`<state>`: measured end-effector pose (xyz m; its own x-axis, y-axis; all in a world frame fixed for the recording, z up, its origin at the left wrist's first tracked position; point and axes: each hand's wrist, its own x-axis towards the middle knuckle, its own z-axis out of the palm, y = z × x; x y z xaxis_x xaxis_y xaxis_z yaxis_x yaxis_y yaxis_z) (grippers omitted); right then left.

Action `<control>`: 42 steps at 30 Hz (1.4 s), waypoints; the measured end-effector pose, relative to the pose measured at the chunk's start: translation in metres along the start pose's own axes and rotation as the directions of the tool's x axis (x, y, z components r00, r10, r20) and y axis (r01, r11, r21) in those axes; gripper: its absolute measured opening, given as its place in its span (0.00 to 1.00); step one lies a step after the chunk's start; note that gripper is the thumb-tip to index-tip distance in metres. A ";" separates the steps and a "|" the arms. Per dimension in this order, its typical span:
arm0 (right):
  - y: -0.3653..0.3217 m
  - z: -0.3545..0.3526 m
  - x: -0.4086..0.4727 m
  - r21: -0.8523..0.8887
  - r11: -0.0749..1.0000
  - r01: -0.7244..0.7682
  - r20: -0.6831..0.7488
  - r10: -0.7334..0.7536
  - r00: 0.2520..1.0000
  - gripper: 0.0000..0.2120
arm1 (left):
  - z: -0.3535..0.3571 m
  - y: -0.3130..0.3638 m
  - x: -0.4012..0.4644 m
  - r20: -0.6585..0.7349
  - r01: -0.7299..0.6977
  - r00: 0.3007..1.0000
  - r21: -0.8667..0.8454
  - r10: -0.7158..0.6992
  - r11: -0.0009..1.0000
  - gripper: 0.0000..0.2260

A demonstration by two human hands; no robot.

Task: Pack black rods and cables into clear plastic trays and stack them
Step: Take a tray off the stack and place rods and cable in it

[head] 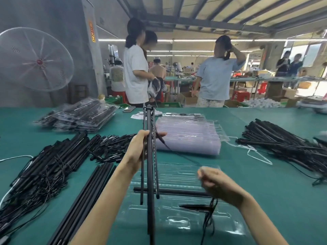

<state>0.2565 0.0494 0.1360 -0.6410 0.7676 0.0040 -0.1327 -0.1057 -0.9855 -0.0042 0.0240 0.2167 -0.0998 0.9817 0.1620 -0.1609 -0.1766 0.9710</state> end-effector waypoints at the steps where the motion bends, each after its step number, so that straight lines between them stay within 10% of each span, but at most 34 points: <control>1: -0.010 -0.009 0.000 0.044 0.997 0.067 -0.142 -0.060 0.988 0.10 | -0.002 -0.004 -0.001 -0.017 0.002 1.000 0.030 -0.002 1.000 0.21; 4: -0.041 -0.032 -0.002 -0.045 0.984 0.172 -0.320 -0.177 0.931 0.13 | 0.001 -0.019 -0.005 -0.025 0.000 1.000 0.050 0.001 0.999 0.21; 11: -0.080 -0.028 -0.001 -0.739 0.670 0.079 -0.163 -0.291 0.943 0.10 | 0.022 -0.038 -0.005 -0.121 -0.093 0.990 -0.229 0.067 0.969 0.11; 18: -0.084 -0.028 0.003 -0.831 0.554 0.038 -0.249 -0.433 0.866 0.09 | 0.034 -0.053 -0.001 -0.188 -0.115 0.982 -0.479 0.027 0.870 0.17; 26: -0.130 -0.040 0.003 -0.991 -0.093 -0.097 0.001 -0.728 0.686 0.12 | 0.053 -0.049 0.009 -0.072 0.045 0.986 -0.756 -0.152 0.653 0.24; 29: -0.141 -0.041 0.006 -0.995 0.099 0.003 -0.074 -0.766 0.639 0.10 | 0.062 -0.051 0.009 -0.078 0.007 0.993 -0.715 -0.091 0.699 0.15; 32: -0.125 -0.039 0.007 -0.928 0.360 0.097 -0.145 -0.590 0.795 0.10 | 0.070 -0.055 0.015 -0.162 -0.036 0.981 -0.684 -0.104 0.729 0.10; 35: -0.091 -0.037 0.004 -0.912 0.410 0.015 -0.142 -0.350 0.926 0.12 | 0.071 -0.064 0.020 -0.312 -0.099 0.938 -0.662 -0.153 0.743 0.09; 42: -0.022 -0.024 -0.009 -0.846 0.521 0.112 0.007 -0.200 0.980 0.09 | 0.069 -0.104 0.012 -0.311 0.148 0.899 -0.448 -0.309 0.882 0.11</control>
<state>0.2838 0.0598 0.1532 -0.6069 0.7687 0.2021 0.4988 0.5663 -0.6561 0.0786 0.0586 0.1301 -0.3456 0.9147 -0.2093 -0.5963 -0.0418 0.8017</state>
